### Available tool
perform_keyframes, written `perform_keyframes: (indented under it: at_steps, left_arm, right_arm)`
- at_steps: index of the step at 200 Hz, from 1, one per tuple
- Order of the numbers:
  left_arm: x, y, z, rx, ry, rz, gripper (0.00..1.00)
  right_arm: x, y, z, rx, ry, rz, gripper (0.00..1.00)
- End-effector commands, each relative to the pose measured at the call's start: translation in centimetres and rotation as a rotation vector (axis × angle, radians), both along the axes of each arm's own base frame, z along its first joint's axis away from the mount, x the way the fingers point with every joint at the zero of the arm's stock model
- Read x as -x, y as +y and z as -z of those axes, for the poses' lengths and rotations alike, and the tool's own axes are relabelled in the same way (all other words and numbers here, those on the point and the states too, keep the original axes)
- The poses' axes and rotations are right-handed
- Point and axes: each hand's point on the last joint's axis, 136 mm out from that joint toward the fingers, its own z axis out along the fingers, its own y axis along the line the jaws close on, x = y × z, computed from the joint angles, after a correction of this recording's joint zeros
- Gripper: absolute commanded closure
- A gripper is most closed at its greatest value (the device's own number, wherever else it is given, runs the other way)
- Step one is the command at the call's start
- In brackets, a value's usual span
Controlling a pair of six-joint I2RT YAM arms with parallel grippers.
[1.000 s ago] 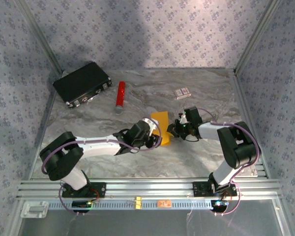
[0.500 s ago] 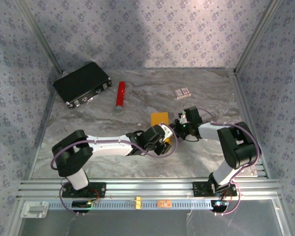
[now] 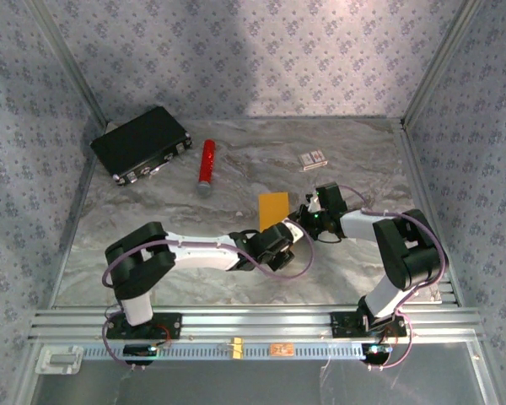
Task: Fold a paper plane with a square sheet of paper (pick it up from the middle)
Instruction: Fold the triangle a second time at the center of the table.
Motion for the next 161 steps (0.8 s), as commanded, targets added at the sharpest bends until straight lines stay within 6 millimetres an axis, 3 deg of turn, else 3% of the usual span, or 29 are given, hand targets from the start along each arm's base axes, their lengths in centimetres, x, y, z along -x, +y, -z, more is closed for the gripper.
perform_keyframes:
  at_steps: [1,38,161]
  left_arm:
    - [-0.95,-0.67,-0.57,-0.021,-0.051,-0.004,0.44]
    - [-1.20,-0.75,-0.11,-0.042,-0.062,-0.001,0.51]
    - [-1.44,-0.72,-0.49,-0.029,-0.047,0.007,0.92]
  right_arm:
    - [-0.16,0.24,-1.22,-0.013,-0.022,-0.020,0.89]
    - [-0.18,0.12,-1.23,-0.012,-0.022,-0.017,0.89]
    - [-0.19,-0.50,-1.16,-0.004,-0.021,-0.006,0.88]
